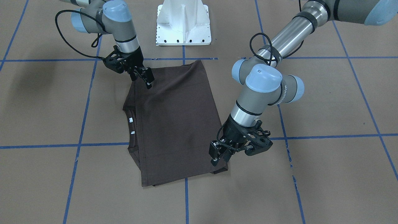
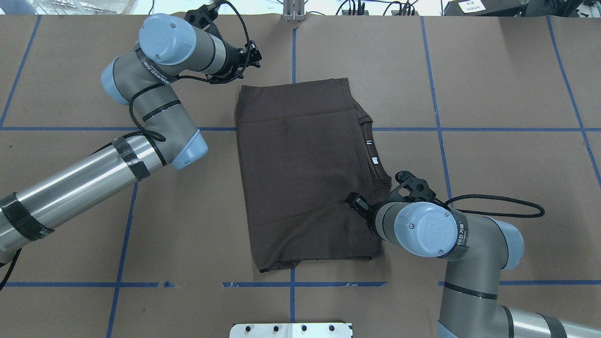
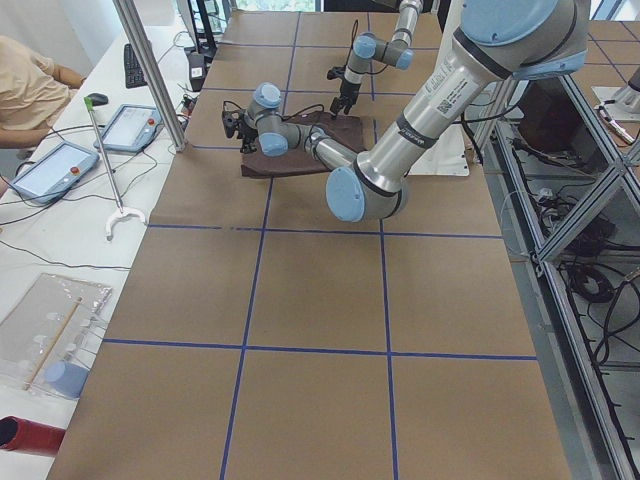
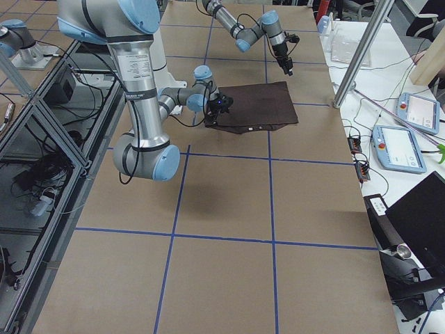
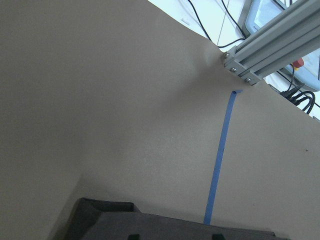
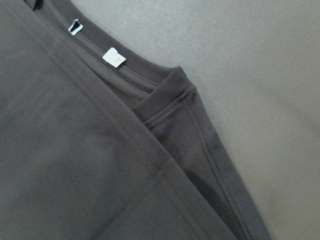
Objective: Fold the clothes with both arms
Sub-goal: 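Lower both grippers to the shirt's edge nearest the robot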
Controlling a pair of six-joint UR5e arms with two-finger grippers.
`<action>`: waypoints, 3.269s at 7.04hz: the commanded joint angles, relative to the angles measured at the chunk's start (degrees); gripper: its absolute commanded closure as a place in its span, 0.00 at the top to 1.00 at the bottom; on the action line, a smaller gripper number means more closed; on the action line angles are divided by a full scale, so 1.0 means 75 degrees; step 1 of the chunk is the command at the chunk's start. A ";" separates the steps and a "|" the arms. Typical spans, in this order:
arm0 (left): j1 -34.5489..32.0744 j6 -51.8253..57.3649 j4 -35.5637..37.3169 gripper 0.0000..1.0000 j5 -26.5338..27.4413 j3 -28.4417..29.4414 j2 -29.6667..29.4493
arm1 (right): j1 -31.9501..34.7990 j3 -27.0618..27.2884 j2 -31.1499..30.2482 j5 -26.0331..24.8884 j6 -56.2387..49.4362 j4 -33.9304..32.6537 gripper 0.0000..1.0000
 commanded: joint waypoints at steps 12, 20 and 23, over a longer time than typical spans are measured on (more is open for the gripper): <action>0.0578 -0.0498 0.0101 0.58 -0.0277 -0.2282 0.1658 | -0.0287 0.0783 -0.0348 0.0140 0.0017 -0.0457 0.00; 0.4269 -0.2855 0.1777 0.59 0.1235 -0.5784 0.3950 | -0.0650 0.1476 -0.0723 0.0257 0.0439 -0.0433 0.00; 0.4857 -0.3057 0.1777 0.55 0.1247 -0.5597 0.3903 | -0.0662 0.1452 -0.0723 0.0269 0.0439 -0.0422 0.00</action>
